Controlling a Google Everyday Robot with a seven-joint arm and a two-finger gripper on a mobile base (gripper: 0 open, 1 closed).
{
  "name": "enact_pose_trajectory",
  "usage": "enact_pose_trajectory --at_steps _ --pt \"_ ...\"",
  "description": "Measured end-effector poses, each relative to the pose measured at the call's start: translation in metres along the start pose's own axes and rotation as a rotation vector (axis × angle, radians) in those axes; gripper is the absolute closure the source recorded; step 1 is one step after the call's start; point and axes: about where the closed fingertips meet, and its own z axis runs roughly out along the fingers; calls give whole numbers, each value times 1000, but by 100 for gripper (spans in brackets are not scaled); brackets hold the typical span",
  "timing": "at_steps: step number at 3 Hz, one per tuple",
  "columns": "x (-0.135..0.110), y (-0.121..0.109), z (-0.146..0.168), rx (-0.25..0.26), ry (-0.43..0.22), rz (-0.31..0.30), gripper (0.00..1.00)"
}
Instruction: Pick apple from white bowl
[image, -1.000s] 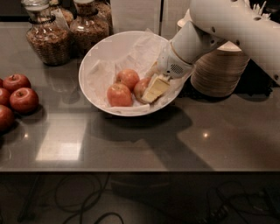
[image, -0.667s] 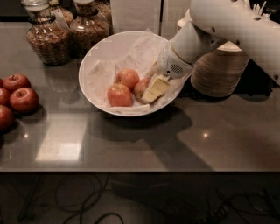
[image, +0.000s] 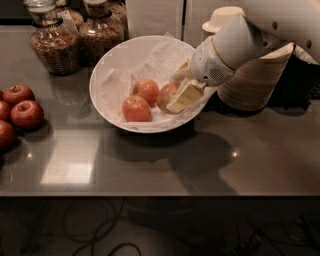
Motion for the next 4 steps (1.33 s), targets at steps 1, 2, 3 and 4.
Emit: enact_pose_trajectory --at_steps 1,2,3,4 --pt "-28 5 -25 16 -68 -59 100" --pt "-66 7 -39 6 -107 -140 100" --pt "-107 -4 -57 22 -119 -223 100" --pt "-107 -4 -57 22 -119 -223 100"
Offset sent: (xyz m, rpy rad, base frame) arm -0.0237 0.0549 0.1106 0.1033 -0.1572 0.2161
